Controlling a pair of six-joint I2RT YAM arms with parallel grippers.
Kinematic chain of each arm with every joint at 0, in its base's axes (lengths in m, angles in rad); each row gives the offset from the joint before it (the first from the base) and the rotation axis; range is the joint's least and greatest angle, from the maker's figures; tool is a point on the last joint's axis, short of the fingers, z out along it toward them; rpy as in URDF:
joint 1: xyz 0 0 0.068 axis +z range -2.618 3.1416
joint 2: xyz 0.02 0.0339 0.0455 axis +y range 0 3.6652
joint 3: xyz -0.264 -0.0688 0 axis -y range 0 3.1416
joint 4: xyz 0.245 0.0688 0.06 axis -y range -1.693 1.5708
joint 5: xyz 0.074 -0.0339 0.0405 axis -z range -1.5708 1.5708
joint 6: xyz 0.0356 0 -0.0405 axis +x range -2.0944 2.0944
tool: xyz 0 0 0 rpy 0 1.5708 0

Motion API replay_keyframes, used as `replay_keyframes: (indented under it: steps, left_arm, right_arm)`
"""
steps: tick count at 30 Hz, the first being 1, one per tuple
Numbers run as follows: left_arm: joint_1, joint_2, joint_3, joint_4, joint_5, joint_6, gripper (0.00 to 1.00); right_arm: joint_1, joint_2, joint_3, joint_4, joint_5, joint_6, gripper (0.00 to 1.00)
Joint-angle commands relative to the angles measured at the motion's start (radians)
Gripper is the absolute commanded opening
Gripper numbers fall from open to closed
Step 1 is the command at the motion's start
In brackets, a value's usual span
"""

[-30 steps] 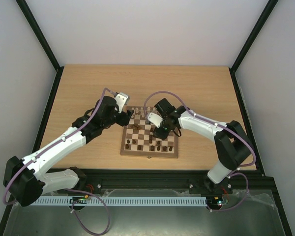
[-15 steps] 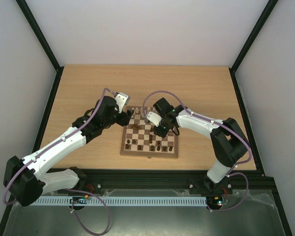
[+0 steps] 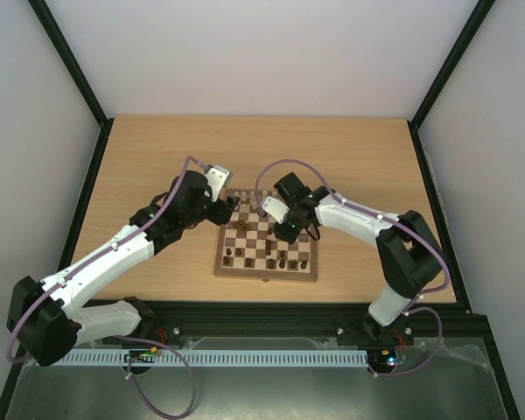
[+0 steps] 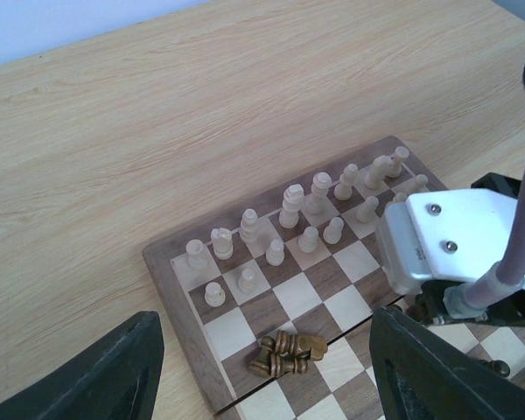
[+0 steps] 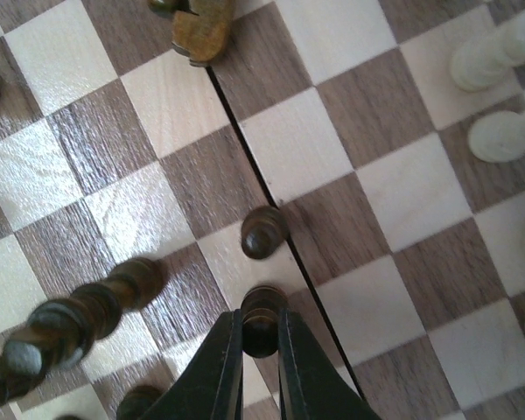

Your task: Set up the chess pieces on the board

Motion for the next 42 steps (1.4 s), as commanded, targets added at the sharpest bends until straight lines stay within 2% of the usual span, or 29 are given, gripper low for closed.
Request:
replay_keyframes:
  steps: [1,7,15,29,37,39,42]
  left_arm:
    - [0.008,0.0,-0.012,0.009,0.015,0.01,0.68]
    - [0.008,0.002,-0.011,0.008,0.027,0.011,0.68]
    - [0.008,0.004,-0.009,0.005,0.03,0.011,0.68]
    - [0.009,0.017,-0.009,0.002,0.027,0.012,0.68]
    - [0.009,0.021,-0.007,0.0,0.032,0.013,0.68]
    - [0.008,0.021,-0.008,-0.001,0.034,0.013,0.68]
    - [0.009,0.023,-0.007,-0.001,0.035,0.013,0.68]
  right_arm:
    - [-0.046,-0.084,-0.015,-0.085,0.013,0.012,0.03]
    - [-0.096,-0.223,-0.099,-0.133,0.017,0.007,0.03]
    - [-0.097,-0.339,-0.245,-0.149,0.001,0.001,0.03]
    - [-0.097,-0.317,-0.304,-0.141,-0.082,-0.033,0.05]
    - [-0.097,-0.327,-0.309,-0.155,-0.063,-0.043,0.06]
    - [-0.097,-0.326,-0.307,-0.153,-0.055,-0.042,0.11]
    - [-0.097,-0.325,-0.286,-0.159,-0.055,-0.029,0.24]
